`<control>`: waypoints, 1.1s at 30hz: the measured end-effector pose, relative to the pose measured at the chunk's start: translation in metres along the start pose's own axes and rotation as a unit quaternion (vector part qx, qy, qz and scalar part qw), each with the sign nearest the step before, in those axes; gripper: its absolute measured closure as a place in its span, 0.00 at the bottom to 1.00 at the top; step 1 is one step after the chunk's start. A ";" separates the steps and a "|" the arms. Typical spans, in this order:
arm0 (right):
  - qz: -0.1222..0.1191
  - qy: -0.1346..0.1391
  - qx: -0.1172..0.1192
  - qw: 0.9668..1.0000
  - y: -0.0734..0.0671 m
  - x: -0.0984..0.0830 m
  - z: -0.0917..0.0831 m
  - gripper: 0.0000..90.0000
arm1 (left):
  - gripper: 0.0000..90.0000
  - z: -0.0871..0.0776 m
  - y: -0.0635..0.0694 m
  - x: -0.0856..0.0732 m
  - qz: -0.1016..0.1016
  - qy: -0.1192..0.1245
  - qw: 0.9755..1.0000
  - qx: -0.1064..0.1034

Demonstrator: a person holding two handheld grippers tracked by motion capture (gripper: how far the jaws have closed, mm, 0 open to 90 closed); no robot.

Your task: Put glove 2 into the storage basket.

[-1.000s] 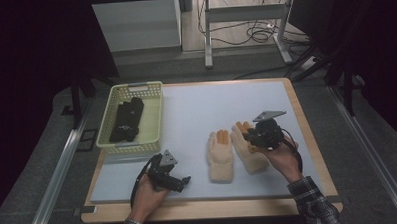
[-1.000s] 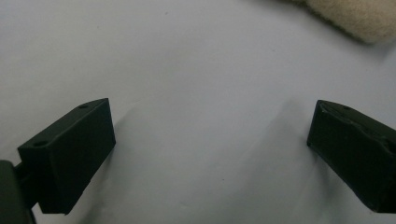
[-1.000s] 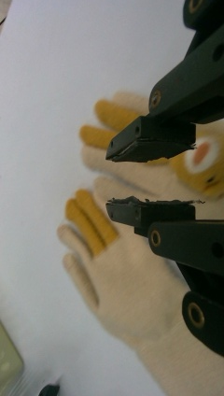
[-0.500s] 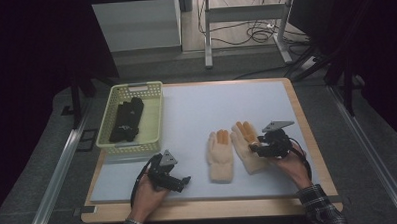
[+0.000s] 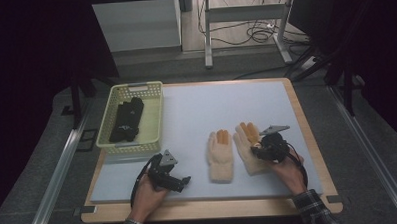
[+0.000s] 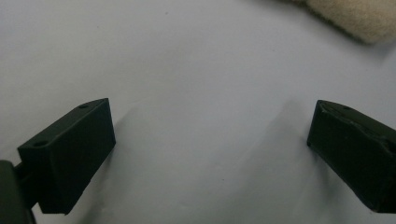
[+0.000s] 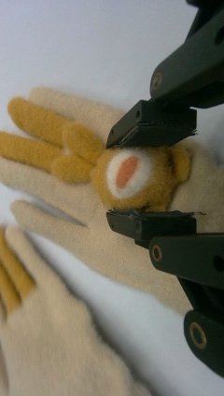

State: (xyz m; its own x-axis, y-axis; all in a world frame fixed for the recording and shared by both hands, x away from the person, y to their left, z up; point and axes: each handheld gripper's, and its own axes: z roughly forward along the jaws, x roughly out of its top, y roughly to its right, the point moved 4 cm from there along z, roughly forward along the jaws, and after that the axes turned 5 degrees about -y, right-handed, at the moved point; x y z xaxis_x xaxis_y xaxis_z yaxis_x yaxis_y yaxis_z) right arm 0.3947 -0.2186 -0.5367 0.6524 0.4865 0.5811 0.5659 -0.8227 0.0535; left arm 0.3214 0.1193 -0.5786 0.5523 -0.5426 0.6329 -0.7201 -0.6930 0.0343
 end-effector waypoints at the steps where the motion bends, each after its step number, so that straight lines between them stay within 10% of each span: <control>1: 0.007 0.003 -0.005 1.000 -0.002 -0.002 -0.001 0.64 | 0.01 0.000 0.000 0.000 0.000 0.000 1.000 0.000; 7: -0.022 0.026 0.005 0.999 -0.003 -0.007 -0.009 0.44 | 0.01 0.000 0.000 0.000 0.000 0.000 1.000 0.000; 17: -0.106 0.016 0.097 0.990 0.017 -0.002 -0.006 0.42 | 0.01 0.000 0.000 0.000 0.000 0.000 1.000 0.000; 23: -0.151 -0.007 0.096 0.984 0.012 -0.001 0.006 0.50 | 0.01 0.000 0.000 0.000 0.000 0.000 1.000 0.000; 33: -0.091 -0.003 0.095 0.991 0.012 0.001 -0.001 0.67 | 0.01 0.000 0.000 0.000 0.000 0.000 1.000 0.000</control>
State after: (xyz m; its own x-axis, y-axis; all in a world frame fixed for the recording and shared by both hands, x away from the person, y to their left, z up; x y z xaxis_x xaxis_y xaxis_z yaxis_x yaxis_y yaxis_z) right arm 0.4015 -0.2281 -0.5343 0.5339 0.6241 0.5705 0.7588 -0.6513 0.0024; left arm 0.3215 0.1193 -0.5786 0.5527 -0.5420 0.6331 -0.7199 -0.6932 0.0349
